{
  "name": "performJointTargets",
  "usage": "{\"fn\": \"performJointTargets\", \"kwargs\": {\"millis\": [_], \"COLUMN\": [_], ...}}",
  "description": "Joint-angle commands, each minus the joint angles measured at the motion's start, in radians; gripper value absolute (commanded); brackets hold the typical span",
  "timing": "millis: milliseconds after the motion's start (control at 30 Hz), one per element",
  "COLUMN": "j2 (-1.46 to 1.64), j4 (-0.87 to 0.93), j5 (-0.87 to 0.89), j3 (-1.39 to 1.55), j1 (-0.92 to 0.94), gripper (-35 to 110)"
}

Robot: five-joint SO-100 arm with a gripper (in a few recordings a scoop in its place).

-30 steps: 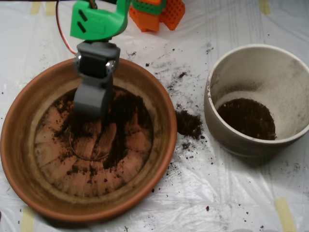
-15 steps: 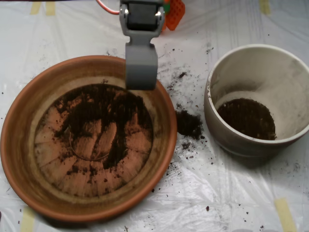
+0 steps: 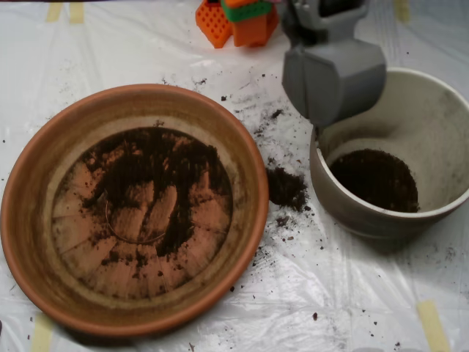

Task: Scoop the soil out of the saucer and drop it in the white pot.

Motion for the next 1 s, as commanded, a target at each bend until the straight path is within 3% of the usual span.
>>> {"fn": "performJointTargets", "kwargs": {"millis": [0,67,167,267,667,967], "j2": [-0.117,-0.199,-0.305,-0.310,-0.192,0.015], "j4": [0.067,0.132,0.227,0.238,0.206,0.172], "j5": [-0.020,-0.023,-0.028,-0.021,0.074,0.250], "j3": [-0.225,-0.301,-0.405,-0.403,-0.304,-0.092], "j1": [-0.115,-0.147,-0.167,-0.166,-0.060,0.387], "gripper": [0,4,26,35,38,36]}}
